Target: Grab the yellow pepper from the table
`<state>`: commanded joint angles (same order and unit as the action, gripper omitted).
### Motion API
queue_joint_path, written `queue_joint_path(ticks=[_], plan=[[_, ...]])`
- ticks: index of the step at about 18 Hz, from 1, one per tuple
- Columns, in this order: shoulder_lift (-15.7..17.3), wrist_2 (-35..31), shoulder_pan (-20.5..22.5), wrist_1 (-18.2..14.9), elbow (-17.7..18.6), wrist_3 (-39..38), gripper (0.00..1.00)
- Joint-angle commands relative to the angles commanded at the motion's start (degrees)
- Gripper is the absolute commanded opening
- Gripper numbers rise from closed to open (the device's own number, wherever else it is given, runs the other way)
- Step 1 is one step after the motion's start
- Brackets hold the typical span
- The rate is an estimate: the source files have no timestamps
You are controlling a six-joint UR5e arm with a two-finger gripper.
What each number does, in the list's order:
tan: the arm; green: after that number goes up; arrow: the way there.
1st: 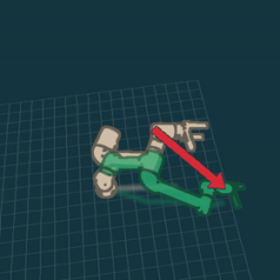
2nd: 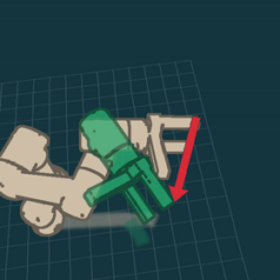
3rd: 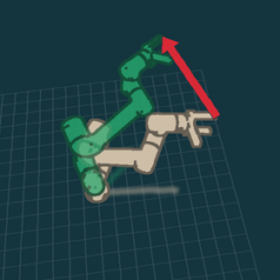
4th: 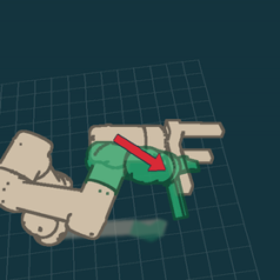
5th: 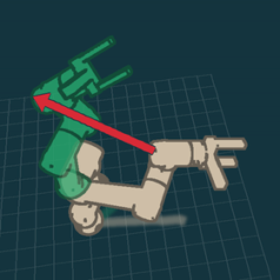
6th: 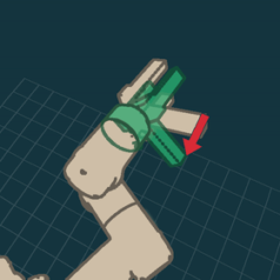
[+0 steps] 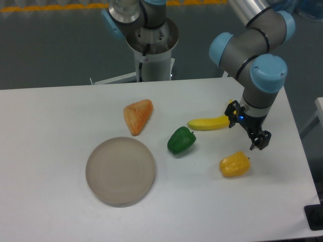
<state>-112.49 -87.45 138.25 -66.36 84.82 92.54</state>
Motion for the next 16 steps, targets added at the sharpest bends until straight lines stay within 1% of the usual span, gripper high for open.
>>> queue_joint_path(ticks=[5, 11, 14, 16], plan=[[-4.3, -2.2, -1.9, -0.1, -5.6, -0.6, 1.0], [-5.5, -2.1, -2.4, 0.0, -5.9, 0.0, 1.0], [-7.1, -2.1, -3.2, 0.1, -6.9, 0.5, 1.0], [-8.8, -2.1, -3.2, 0.4, -8.2, 2.6, 1.0]])
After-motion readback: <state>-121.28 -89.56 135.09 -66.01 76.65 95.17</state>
